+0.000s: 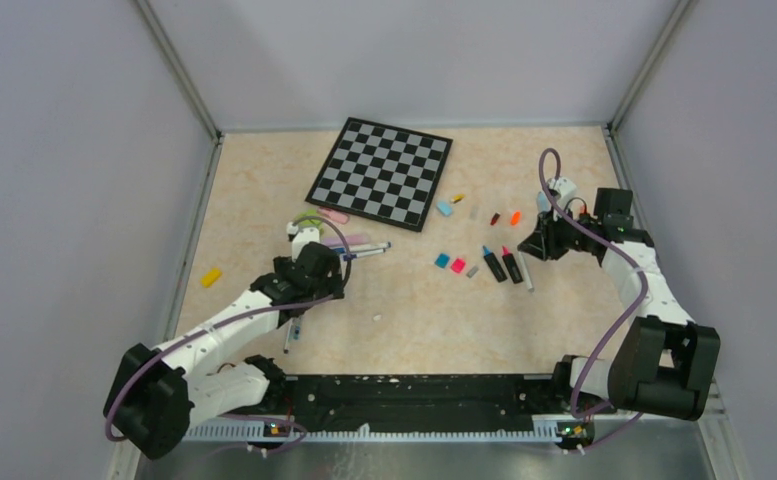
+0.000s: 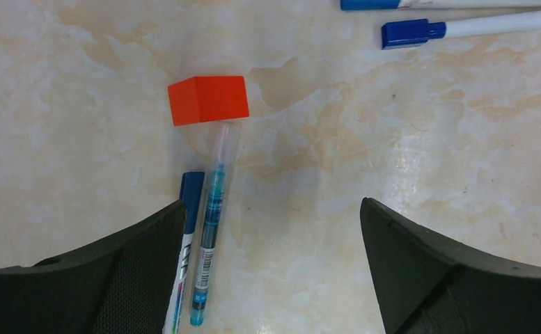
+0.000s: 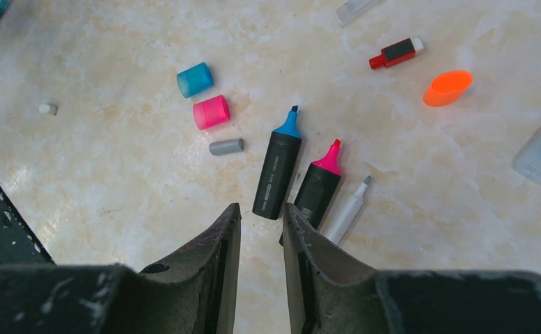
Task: Open the pen caps
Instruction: Pick up the pen from the center of the board.
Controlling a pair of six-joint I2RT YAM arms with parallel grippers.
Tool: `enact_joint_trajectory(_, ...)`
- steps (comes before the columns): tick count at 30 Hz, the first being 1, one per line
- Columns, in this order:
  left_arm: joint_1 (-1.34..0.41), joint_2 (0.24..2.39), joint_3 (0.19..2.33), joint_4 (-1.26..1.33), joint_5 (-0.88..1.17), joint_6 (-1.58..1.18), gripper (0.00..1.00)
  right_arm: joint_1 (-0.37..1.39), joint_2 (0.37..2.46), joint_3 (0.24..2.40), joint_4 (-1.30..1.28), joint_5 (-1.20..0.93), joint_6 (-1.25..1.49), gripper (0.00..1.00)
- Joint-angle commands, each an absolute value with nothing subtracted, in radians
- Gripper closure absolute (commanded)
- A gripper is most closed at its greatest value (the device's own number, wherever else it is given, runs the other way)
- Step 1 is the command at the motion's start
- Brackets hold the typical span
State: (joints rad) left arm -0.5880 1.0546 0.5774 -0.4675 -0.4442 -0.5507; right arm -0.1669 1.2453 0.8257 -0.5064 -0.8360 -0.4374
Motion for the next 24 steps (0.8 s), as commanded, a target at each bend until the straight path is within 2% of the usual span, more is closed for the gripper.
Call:
enact_joint_trajectory(1, -0.576, 1.058, 0.564, -0.501, -0.492, -0.661, 0.06, -0.172, 1.216, 0.828, -0.496, -0.859, -0.456, 0.72)
enact_joint_trajectory(5, -0.569, 1.055, 0.534, -0.492, -0.497, -0.703, 0.10, -0.172, 1.216, 0.828, -0.497, -0.858, -0.456, 0.72)
enact_joint_trajectory(15, -0.537, 1.100, 0.521, -0.502, -0.520, -0.761, 0.38, -0.172, 1.219, 0.828, -0.498, -0.854, -0.456, 0.72)
enact_joint_trajectory(24, -0.507, 1.148, 0.519, -0.512, -0.532, -0.801, 0.50, -0.172, 1.218, 0.830, -0.499, -0.852, -0.456, 0.72)
